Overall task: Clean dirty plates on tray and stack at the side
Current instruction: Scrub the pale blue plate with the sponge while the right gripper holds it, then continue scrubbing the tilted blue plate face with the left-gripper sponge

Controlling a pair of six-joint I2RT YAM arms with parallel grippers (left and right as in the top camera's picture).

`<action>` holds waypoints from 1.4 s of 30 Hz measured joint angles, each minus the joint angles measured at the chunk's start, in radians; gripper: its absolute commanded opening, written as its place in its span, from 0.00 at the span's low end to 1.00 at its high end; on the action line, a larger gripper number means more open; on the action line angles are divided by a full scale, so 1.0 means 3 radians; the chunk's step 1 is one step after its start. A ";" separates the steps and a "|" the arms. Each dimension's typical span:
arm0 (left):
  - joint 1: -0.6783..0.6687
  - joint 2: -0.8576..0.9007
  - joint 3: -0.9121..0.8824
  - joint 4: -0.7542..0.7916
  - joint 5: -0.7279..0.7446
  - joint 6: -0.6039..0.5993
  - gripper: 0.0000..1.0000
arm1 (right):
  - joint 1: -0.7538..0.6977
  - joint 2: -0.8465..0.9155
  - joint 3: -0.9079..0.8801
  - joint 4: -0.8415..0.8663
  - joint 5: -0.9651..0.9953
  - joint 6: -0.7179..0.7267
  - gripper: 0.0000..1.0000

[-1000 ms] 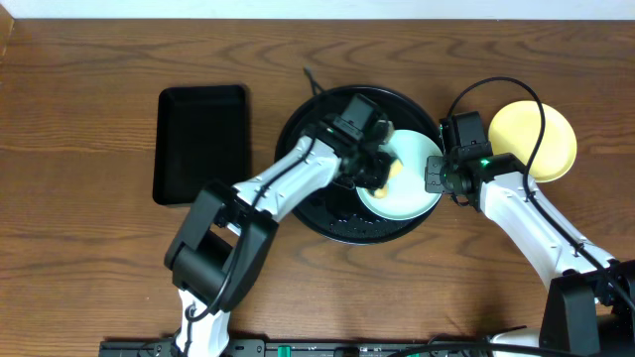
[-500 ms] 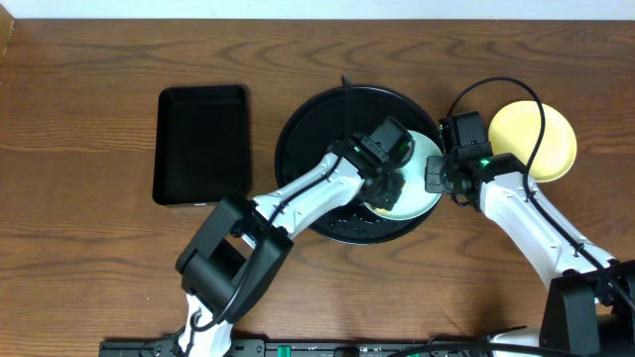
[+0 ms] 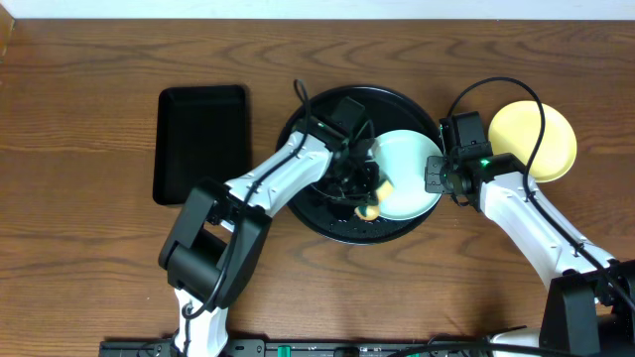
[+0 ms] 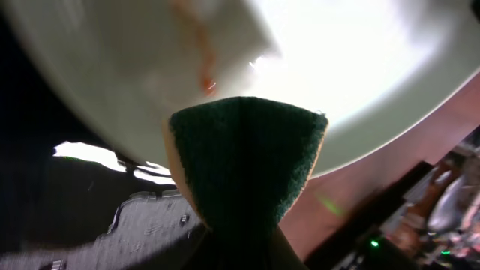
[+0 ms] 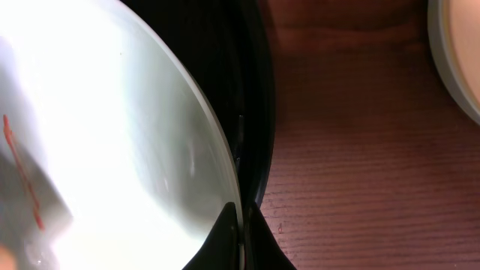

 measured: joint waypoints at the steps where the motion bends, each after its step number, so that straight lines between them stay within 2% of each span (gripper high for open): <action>1: 0.0015 -0.0005 0.0000 -0.0053 0.0028 -0.0024 0.07 | 0.0000 0.0000 0.0000 0.0000 0.0000 0.0000 0.01; 5: -0.0009 -0.0020 0.0000 -0.0201 0.0079 -0.0070 0.07 | 0.0000 0.0000 0.0000 0.0000 0.0000 0.0000 0.01; 15: -0.0127 -0.0020 0.0000 -0.0193 0.0033 -0.0111 0.07 | 0.0000 0.0000 0.0000 0.0000 0.0000 0.0000 0.01; 42: -0.0123 -0.0019 0.0000 0.0062 0.0028 -0.0120 0.08 | 0.0000 0.0000 -0.0001 0.0000 -0.0001 0.0000 0.01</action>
